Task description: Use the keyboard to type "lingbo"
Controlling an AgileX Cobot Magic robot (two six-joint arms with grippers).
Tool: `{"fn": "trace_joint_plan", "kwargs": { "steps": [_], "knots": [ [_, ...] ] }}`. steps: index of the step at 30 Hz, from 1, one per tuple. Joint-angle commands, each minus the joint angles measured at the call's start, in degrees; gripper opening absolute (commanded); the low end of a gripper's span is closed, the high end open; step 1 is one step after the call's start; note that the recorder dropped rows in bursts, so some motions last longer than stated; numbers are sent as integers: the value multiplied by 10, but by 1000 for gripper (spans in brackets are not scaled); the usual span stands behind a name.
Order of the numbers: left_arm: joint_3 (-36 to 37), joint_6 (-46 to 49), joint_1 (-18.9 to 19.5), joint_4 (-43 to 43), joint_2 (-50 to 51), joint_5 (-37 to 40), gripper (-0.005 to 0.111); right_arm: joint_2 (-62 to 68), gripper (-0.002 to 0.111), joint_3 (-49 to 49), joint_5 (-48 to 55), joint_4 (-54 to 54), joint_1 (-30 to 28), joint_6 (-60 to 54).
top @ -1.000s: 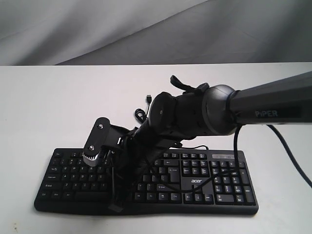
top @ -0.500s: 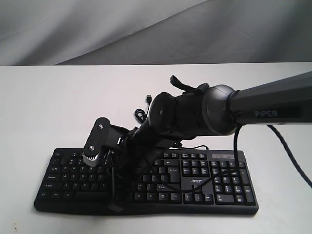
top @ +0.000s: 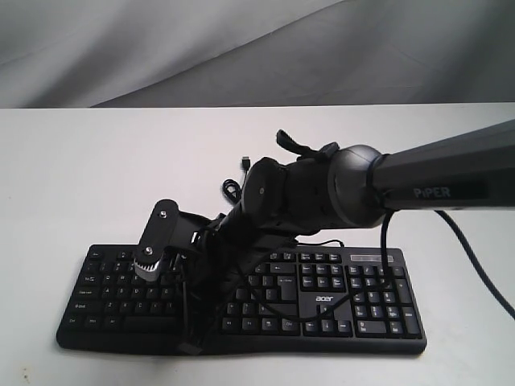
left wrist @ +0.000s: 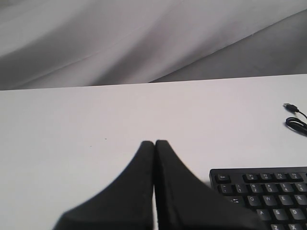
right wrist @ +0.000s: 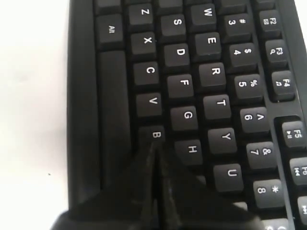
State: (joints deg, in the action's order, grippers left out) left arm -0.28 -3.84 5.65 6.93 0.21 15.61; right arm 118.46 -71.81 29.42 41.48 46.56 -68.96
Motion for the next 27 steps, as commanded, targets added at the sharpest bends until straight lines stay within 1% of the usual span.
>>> {"fn": "trace_joint_plan", "kwargs": {
  "steps": [1, 11, 16, 27],
  "knots": [
    [3, -1, 1, -2, -2, -3, 1, -1, 0, -3, -3, -4, 1, -5],
    [3, -1, 1, -2, -2, -3, 1, 12, 0, -3, -2, -6, 1, -6],
    [3, -1, 1, -2, -2, -3, 1, -7, 0, -5, -4, -6, 1, -6],
    [3, -1, 1, -2, -2, -3, 1, 20, 0, -74, 22, -4, 4, 2]
  ]
}}
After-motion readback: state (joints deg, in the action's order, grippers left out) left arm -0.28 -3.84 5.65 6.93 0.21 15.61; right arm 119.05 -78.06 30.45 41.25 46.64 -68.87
